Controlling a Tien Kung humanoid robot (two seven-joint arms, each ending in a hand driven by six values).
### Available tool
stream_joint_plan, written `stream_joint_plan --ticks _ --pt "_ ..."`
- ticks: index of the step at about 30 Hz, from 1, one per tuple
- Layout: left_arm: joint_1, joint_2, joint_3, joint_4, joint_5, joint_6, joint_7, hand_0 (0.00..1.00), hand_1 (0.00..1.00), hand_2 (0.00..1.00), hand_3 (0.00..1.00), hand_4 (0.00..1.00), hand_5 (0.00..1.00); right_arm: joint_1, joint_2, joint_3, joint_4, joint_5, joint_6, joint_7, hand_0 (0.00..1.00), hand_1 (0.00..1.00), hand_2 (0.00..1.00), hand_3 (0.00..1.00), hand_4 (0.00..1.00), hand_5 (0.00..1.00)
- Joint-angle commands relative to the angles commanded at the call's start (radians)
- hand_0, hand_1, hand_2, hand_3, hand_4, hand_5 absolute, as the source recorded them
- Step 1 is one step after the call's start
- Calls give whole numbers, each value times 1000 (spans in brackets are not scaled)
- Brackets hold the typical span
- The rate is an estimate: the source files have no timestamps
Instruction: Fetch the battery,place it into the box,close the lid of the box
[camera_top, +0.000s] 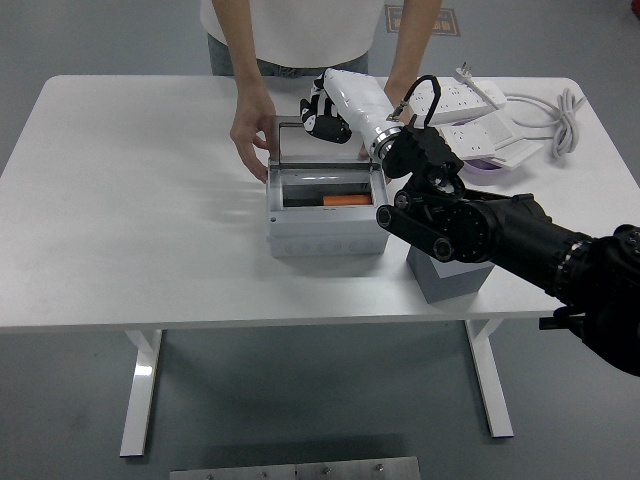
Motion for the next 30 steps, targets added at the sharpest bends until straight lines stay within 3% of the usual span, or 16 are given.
stream_joint_plan --ticks 4,5,10,11,30 --pt "0 -1 -1 0 1 -1 0 574 726 617 536 468 2 2 2 0 -3 2 1 -3 540 392 451 485 978 817" --pt "0 -1 -1 -1 1 -1 0 574 726 617 538 467 2 2 2 1 -4 1 2 -4 622 487 521 624 998 913" --pt "-1 -2 -2 0 4 -3 0 574 726 617 538 467 2 2 4 1 -5 -1 3 -7 622 487 521 624 998 913" --pt "-1 -2 -2 0 4 -3 0 574 725 616 538 466 2 2 5 0 -5 -1 3 -7 637 517 546 654 998 978" --pt "-9 -4 -5 9 14 -14 0 575 725 612 532 443 2 -21 -2 -29 -46 68 20 15 673 550 568 667 998 998"
